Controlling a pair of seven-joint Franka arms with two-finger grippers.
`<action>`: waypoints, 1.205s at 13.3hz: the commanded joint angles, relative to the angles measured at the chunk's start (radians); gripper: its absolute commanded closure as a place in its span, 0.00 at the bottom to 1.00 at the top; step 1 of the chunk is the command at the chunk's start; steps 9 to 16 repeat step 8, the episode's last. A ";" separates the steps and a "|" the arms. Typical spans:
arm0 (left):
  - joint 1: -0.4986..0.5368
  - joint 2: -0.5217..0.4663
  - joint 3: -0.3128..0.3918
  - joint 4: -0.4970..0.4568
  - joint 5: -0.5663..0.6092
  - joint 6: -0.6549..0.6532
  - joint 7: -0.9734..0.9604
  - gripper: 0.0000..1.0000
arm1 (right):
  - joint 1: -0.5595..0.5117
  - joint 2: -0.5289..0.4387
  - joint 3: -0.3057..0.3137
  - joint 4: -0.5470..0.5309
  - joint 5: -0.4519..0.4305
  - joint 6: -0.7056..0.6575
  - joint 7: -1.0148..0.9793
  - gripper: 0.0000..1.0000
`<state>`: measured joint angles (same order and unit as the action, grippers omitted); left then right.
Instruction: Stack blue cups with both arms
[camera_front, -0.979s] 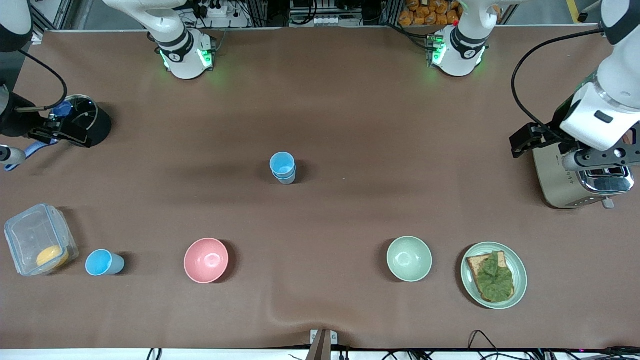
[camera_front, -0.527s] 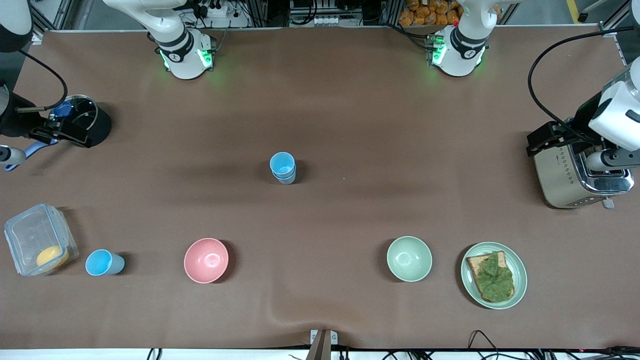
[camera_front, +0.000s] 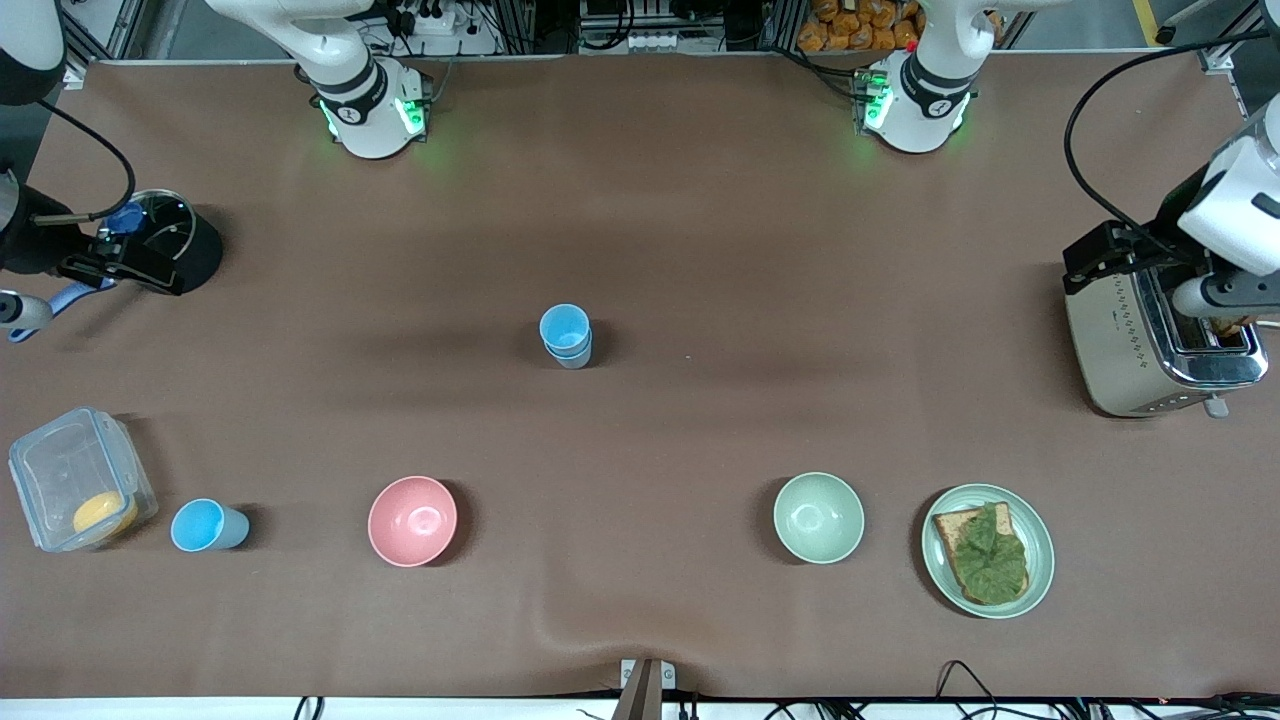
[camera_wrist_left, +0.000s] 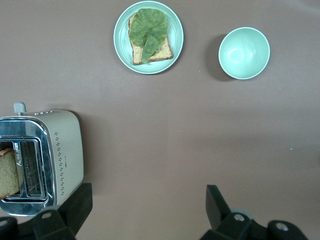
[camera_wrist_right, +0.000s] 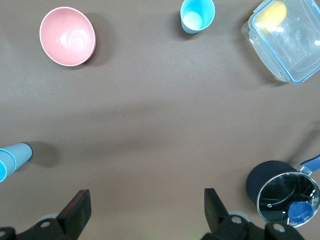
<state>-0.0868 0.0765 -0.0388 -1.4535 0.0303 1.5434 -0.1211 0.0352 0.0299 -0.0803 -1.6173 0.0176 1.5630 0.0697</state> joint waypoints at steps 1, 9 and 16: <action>-0.008 -0.034 0.014 -0.031 -0.016 0.009 0.023 0.00 | -0.014 -0.010 0.013 -0.009 -0.015 -0.003 0.006 0.00; -0.007 -0.034 0.013 -0.025 -0.021 0.007 0.003 0.00 | -0.014 -0.010 0.013 -0.009 -0.015 -0.009 0.009 0.00; -0.007 -0.034 0.013 -0.025 -0.021 0.007 0.003 0.00 | -0.014 -0.010 0.013 -0.009 -0.015 -0.009 0.009 0.00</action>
